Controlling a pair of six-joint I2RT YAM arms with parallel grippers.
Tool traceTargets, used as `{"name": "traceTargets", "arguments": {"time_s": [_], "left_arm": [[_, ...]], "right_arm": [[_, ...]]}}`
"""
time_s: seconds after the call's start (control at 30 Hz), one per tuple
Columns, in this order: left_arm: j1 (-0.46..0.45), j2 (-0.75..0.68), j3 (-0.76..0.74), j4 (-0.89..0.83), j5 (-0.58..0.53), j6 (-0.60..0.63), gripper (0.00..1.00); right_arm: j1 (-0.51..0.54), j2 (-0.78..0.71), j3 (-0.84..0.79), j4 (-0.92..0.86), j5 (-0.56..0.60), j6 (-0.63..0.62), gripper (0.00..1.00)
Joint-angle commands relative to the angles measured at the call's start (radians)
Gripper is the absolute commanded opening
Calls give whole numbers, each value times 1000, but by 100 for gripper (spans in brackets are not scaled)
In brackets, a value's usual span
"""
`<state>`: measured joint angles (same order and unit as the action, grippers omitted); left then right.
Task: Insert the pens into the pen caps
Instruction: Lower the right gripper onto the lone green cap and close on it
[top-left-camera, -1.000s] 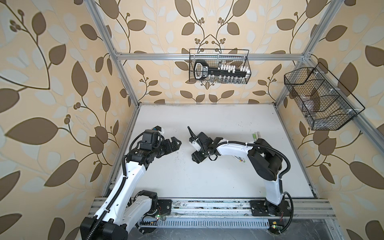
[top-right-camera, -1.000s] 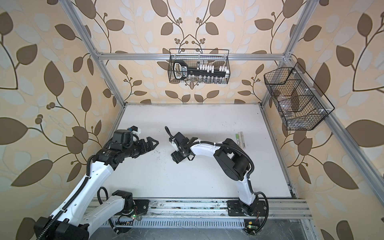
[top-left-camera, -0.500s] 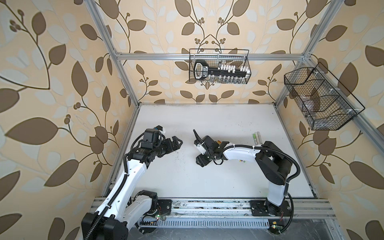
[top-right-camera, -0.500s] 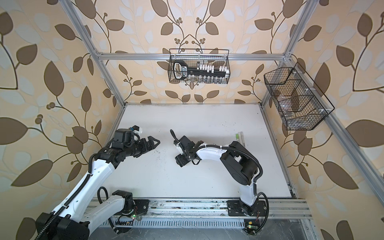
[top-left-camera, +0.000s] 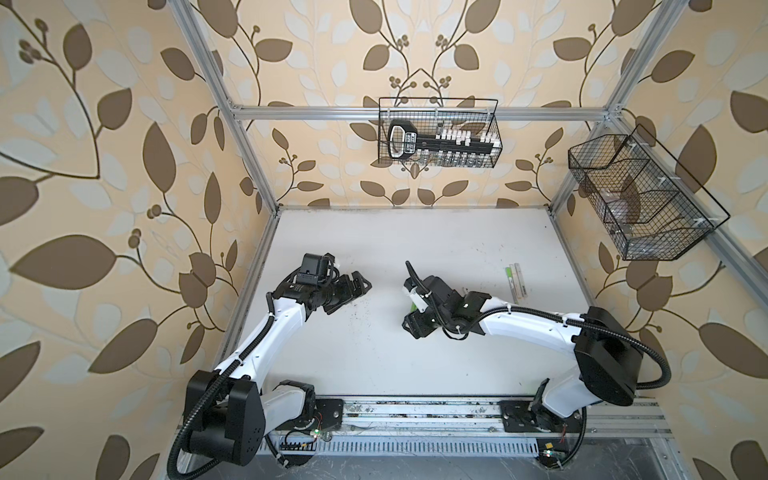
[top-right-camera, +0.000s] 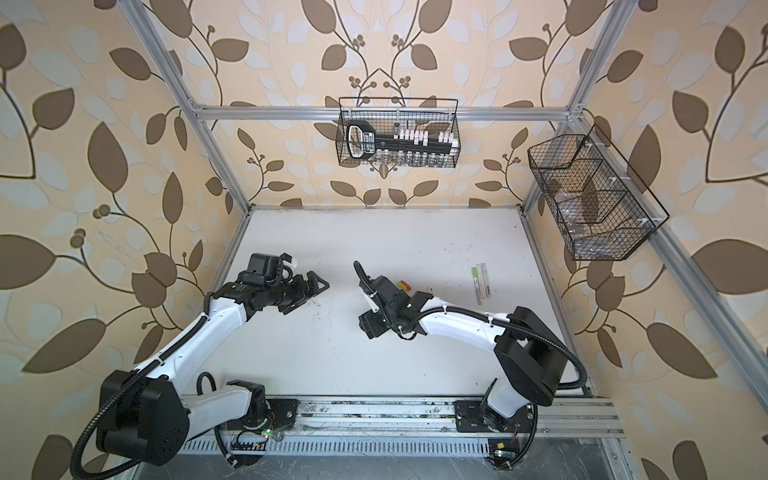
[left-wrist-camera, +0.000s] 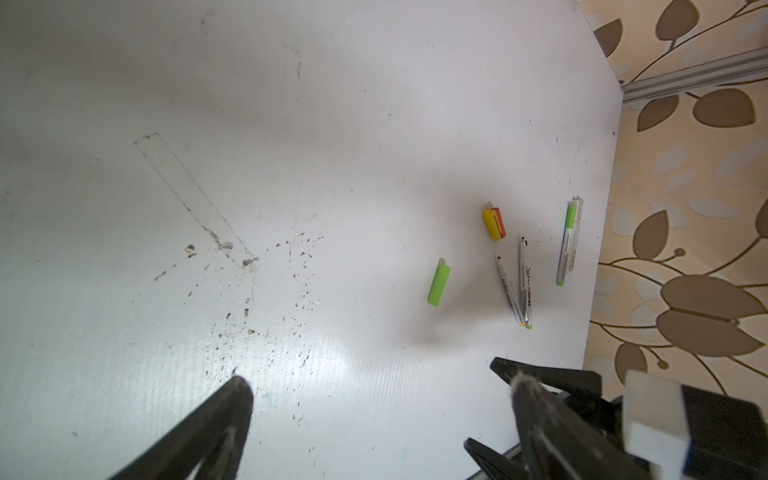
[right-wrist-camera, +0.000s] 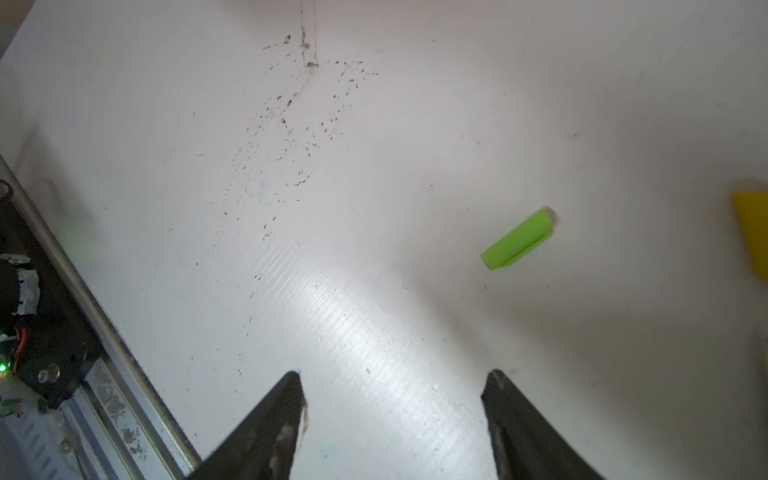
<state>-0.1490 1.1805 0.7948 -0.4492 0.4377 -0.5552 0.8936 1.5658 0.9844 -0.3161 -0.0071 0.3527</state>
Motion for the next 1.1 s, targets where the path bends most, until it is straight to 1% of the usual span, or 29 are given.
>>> {"name": "traceTargets", "arguments": {"time_s": [0.0,0.2,0.27,0.53,0.77,0.97,1.07], "left_arm": [[8,-3,16,31,6,-12,99],[7,-5,27,-29,-28,6,99],[8,-1,23,-33,-23,6,99],[8,-20,10,-21,-6,0,99],[8,-36,-1,-15,-4,-4,99],[8,-43,1,-8,4,-6,99],[8,-56,4,-13,-3,-5,99]], "right_arm": [[-4,4,-39,-45,84,65,70],[-7,33,-55,-3,117,106,71],[-7,54,-49,5,121,112,71],[-14,216,64,0,117,113,71],[-34,303,122,2,122,129,71],[-53,350,150,0,147,144,67],[-57,372,169,-13,159,142,61]]}}
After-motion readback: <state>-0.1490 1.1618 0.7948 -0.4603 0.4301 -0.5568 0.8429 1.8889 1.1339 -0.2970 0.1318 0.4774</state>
